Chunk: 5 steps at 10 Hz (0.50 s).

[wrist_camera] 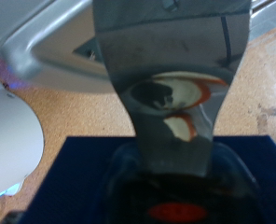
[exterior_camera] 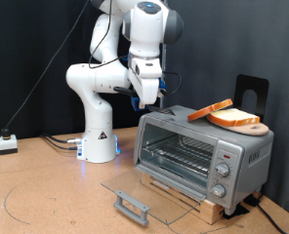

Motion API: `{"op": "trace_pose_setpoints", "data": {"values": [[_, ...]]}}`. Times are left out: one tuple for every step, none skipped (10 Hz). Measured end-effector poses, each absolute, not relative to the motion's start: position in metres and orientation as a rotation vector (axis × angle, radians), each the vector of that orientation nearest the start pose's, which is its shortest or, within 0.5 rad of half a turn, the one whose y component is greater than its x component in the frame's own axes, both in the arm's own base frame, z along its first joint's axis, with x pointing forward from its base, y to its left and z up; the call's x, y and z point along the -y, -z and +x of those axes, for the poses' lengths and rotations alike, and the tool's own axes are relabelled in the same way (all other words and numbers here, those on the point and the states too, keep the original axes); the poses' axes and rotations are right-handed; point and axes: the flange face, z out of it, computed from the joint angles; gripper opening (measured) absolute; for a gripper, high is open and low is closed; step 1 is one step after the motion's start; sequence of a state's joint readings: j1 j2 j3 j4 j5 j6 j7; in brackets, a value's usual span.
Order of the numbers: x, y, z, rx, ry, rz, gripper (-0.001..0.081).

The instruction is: Make a piece of toast with the oven

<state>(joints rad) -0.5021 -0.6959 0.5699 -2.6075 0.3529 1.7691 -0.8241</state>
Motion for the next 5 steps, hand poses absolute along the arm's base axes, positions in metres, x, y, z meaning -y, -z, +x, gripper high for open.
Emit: {"op": "trace_pose_setpoints", "data": {"values": [[-0.055, -0.416, 0.339, 0.943, -0.278, -2.906, 0.0396], [-0.059, -0.413, 0.342, 0.931, -0.271, -2.904, 0.0396], [-0.063, -0.410, 0.345, 0.925, -0.261, -2.903, 0.0396], [-0.066, -0.408, 0.348, 0.919, -0.255, -2.902, 0.0396], [-0.068, -0.406, 0.350, 0.917, -0.250, -2.902, 0.0396]]}}
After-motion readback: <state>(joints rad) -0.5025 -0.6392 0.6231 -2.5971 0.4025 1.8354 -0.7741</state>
